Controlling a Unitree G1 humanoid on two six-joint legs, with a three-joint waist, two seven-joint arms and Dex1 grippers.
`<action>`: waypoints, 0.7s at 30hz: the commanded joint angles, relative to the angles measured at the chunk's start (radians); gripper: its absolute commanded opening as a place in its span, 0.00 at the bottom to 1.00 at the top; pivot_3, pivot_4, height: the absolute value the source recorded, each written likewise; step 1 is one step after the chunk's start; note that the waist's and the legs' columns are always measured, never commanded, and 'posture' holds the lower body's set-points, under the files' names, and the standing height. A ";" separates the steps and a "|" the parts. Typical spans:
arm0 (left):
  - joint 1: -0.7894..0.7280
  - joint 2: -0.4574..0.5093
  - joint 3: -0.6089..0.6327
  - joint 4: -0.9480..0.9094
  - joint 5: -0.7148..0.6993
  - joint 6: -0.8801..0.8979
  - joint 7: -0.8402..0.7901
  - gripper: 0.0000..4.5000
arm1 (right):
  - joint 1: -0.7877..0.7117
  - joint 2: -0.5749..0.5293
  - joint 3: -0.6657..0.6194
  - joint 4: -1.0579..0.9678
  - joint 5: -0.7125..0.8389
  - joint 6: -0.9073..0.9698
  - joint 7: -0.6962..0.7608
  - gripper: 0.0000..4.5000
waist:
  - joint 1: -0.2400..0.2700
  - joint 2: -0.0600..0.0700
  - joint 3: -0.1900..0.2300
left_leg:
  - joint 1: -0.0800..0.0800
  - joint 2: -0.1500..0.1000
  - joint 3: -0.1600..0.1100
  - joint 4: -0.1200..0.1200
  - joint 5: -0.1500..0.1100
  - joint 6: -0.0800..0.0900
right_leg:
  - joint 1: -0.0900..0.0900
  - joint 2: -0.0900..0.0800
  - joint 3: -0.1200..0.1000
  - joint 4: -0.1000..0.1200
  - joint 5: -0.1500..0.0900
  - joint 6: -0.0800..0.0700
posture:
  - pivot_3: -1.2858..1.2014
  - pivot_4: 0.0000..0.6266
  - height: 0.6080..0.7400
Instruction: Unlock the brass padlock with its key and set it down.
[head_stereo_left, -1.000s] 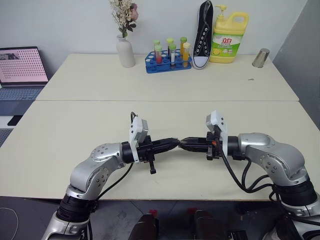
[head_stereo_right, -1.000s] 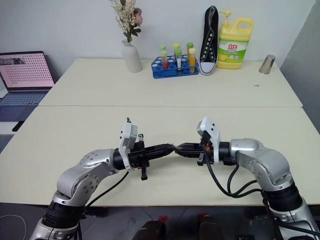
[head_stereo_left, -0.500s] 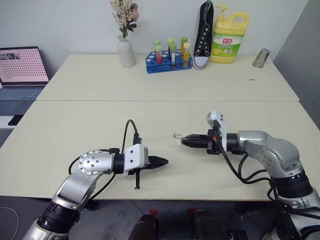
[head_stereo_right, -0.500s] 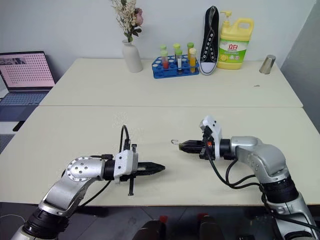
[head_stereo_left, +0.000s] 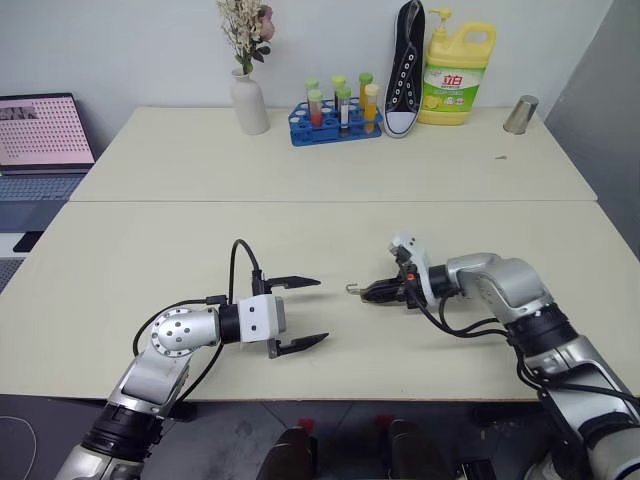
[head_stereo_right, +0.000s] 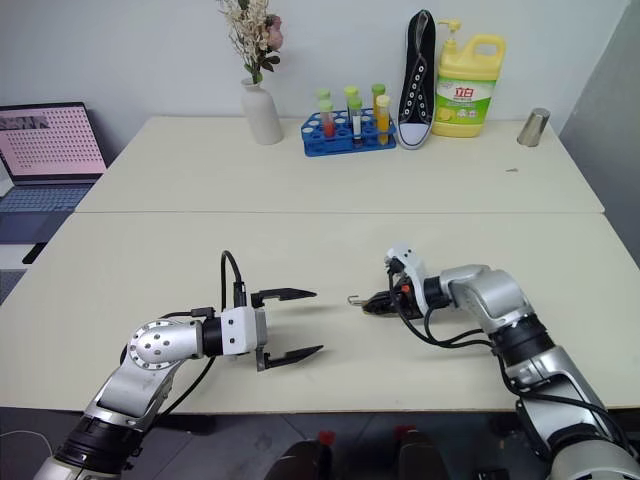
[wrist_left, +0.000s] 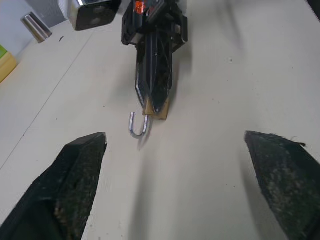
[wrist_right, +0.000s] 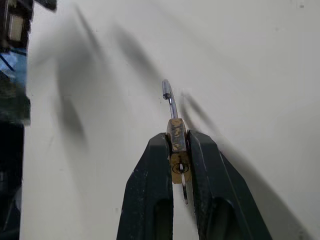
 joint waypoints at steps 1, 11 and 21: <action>0.006 -0.005 0.020 -0.042 -0.032 0.029 0.010 1.00 | -0.030 -0.014 0.001 0.066 -0.068 -0.053 0.025 0.11 | 0.002 0.000 0.000 | 0.000 0.000 -0.001 0.000 0.000 0.000 | 0.000 0.000 0.000 0.000 0.000 0.000 | 0.52 0.24 1.00; -0.034 -0.029 0.059 -0.093 -0.116 0.339 0.081 1.00 | 0.122 -0.222 -0.107 -0.239 -0.132 -0.187 0.044 0.82 | 0.008 0.000 0.000 | -0.002 0.000 -0.002 0.002 0.000 0.000 | 0.000 -0.002 -0.001 0.000 0.000 0.000 | 0.52 0.24 1.00; -0.058 0.042 0.063 -0.103 -0.112 0.397 0.006 1.00 | 0.452 -0.401 -0.316 -0.704 -0.088 -0.226 -0.012 0.82 | 0.003 0.001 0.000 | -0.001 0.000 0.000 0.001 0.000 0.000 | 0.001 -0.001 -0.001 0.000 0.000 0.000 | 0.52 0.24 1.00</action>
